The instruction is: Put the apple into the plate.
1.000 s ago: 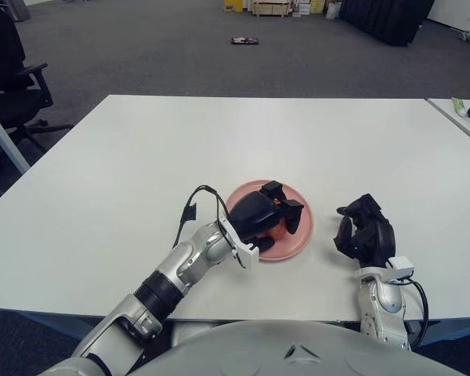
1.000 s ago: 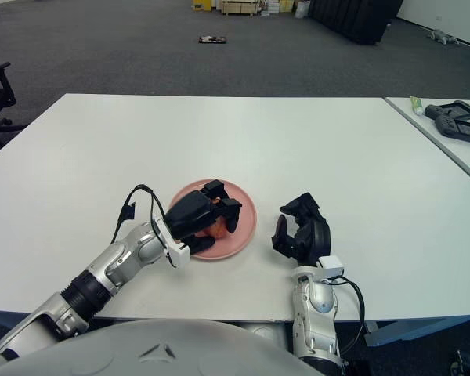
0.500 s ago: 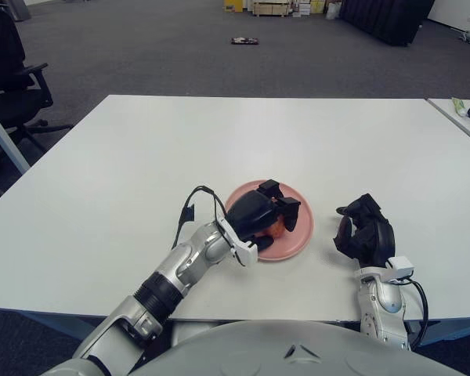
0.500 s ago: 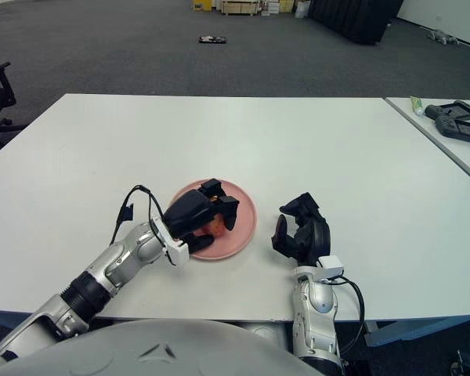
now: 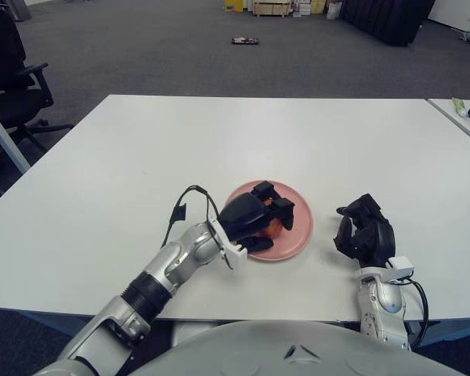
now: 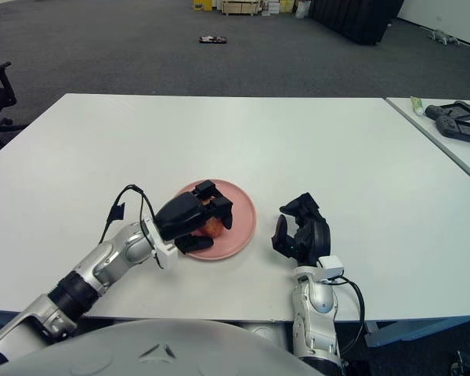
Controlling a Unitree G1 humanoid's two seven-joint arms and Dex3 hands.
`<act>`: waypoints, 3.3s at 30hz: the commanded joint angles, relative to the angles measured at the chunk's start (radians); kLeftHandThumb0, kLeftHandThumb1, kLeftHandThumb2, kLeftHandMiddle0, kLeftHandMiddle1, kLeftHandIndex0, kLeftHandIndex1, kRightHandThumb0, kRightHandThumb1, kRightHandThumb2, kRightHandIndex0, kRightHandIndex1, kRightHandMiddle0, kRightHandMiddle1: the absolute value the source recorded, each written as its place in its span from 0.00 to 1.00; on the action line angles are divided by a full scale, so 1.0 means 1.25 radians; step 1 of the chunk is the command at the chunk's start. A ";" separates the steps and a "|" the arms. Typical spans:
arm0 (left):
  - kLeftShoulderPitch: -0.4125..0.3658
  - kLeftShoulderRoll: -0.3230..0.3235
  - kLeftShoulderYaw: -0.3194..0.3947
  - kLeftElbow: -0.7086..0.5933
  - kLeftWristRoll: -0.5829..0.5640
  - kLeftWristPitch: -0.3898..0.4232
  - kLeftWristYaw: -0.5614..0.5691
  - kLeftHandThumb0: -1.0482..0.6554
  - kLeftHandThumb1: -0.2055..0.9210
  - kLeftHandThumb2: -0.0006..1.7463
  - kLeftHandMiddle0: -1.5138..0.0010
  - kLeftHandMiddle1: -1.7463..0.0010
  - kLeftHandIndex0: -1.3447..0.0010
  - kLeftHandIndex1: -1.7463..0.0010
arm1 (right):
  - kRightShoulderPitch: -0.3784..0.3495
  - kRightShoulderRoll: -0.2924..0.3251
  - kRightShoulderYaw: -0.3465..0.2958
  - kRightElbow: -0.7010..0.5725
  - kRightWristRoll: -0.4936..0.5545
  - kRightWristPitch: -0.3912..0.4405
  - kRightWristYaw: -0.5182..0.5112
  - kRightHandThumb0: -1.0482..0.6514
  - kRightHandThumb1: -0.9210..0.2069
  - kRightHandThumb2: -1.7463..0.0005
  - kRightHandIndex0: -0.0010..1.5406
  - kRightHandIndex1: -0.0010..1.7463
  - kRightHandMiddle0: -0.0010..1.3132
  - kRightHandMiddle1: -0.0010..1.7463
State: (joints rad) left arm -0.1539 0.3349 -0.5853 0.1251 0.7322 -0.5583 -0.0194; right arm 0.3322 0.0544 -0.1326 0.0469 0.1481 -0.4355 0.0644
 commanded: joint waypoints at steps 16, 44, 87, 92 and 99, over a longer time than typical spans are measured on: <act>-0.026 0.037 0.075 0.008 -0.111 -0.087 -0.025 0.00 1.00 0.47 1.00 1.00 1.00 0.99 | -0.005 0.003 -0.003 -0.010 0.000 -0.003 -0.011 0.36 0.43 0.33 0.77 1.00 0.39 1.00; 0.046 -0.047 0.275 0.106 -0.393 -0.149 0.016 0.00 1.00 0.59 1.00 1.00 1.00 1.00 | -0.009 -0.005 -0.002 -0.005 0.003 -0.009 -0.004 0.35 0.44 0.32 0.78 1.00 0.40 1.00; 0.133 -0.233 0.484 0.238 -0.459 -0.025 0.190 0.36 0.80 0.54 0.57 0.01 0.70 0.00 | -0.014 -0.002 -0.002 0.008 -0.003 -0.020 -0.008 0.35 0.45 0.31 0.79 1.00 0.41 1.00; 0.145 -0.230 0.486 0.233 -0.451 -0.007 0.196 0.38 0.73 0.55 0.51 0.00 0.70 0.00 | -0.012 -0.004 -0.002 0.008 -0.001 -0.019 -0.006 0.35 0.46 0.31 0.79 1.00 0.41 1.00; 0.170 -0.233 0.482 0.199 -0.434 0.041 0.198 0.38 0.71 0.56 0.48 0.00 0.70 0.00 | -0.010 -0.005 -0.003 0.006 0.004 -0.017 -0.003 0.35 0.46 0.30 0.78 1.00 0.42 1.00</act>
State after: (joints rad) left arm 0.0377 0.0435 0.0167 0.3890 0.1749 -0.5387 0.2194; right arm 0.3309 0.0521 -0.1312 0.0504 0.1445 -0.4471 0.0559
